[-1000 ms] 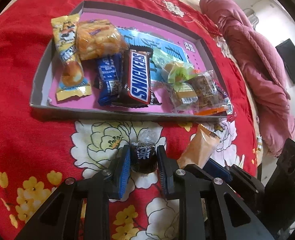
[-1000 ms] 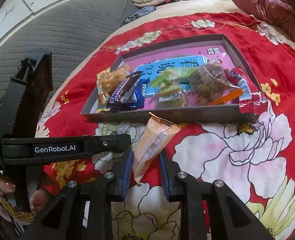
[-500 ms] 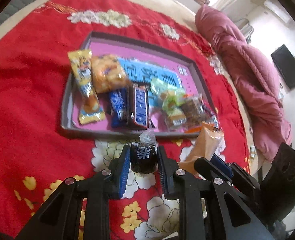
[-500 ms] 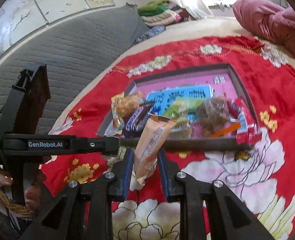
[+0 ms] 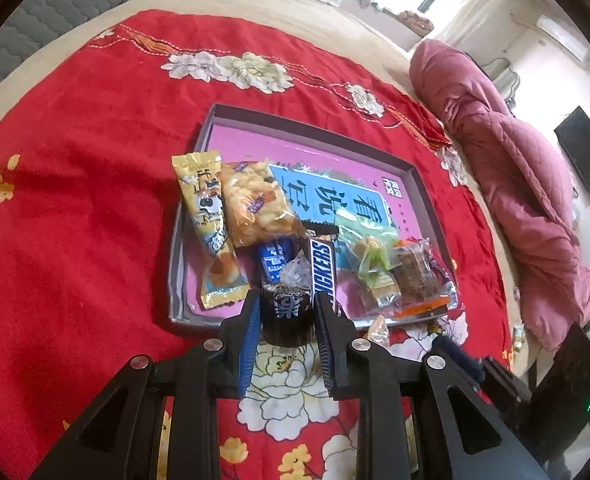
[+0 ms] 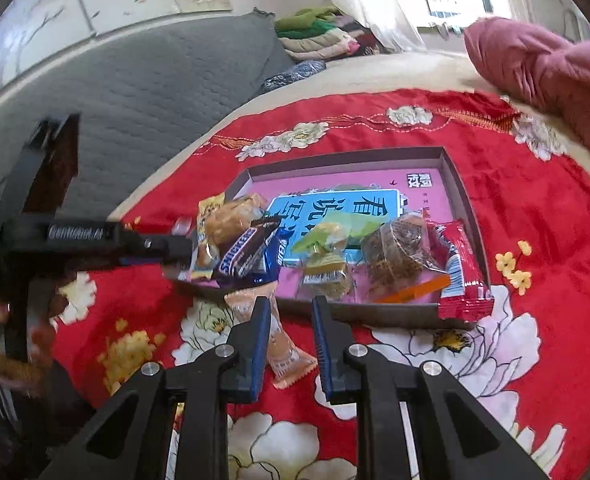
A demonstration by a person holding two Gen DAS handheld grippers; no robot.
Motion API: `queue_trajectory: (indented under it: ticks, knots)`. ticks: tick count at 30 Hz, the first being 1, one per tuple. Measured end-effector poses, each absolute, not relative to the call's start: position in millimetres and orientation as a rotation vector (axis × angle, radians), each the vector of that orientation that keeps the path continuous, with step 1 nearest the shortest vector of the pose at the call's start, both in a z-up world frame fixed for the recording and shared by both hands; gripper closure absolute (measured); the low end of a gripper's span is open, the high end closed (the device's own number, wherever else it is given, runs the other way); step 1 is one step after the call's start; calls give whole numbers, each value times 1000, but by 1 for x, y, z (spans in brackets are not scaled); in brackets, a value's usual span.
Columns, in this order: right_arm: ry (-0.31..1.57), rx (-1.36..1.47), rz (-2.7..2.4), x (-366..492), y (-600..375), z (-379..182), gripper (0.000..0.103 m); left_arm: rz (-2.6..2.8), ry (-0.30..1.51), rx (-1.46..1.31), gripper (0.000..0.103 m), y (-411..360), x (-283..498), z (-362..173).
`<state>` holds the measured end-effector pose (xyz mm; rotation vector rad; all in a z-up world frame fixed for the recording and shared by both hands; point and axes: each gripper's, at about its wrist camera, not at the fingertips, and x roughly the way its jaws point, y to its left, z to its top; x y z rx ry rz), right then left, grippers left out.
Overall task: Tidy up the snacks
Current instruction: 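Carry the dark candy over the box with the left tool while the right tool grasps the orange wafer pack, then release the dark candy in the box with the left tool while the right tool releases the orange wafer pack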
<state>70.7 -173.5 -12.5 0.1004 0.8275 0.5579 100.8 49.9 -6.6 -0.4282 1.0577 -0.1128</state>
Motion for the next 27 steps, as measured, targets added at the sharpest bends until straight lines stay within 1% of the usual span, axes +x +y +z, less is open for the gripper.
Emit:
queue_trajectory:
  ticks: [2,3,4,6,11,12,14,15,16,18,23,27]
  knots:
    - [867,115,596,74,-169,-20,78,-110,1060,-433,76,51,103,-8]
    - [877,104,598,74,-165,-23,71,-109,1060,-434,76,52,104,-9]
    - [883,82,600,74,-162,-26,61,-108,1059,-434,76,53,104,-9]
    - [885,33,593,74,-155,-30,49,-100,1057,-428,76,54,107,-10]
    - [905,-30,592,78,-143,-44,49,-83,1068,-426,76,57,115,-18]
    - [901,-41,592,78,-142,-45,50,-81,1070,-426,76,57,116,-19]
    - [898,-59,604,80,-138,-48,62,-76,1073,-417,76,57,119,-22]
    - [896,-67,614,81,-136,-49,81,-74,1074,-412,76,56,121,-23]
    - [887,-85,612,80,-135,-49,83,-74,1073,-409,76,56,121,-23]
    - [879,-98,614,79,-135,-49,85,-72,1071,-404,76,54,124,-24]
    - [782,31,622,76,-155,-19,85,-72,1062,-389,76,53,127,-25]
    - [732,113,577,93,-169,-2,85,-59,1063,-369,76,50,128,-27]
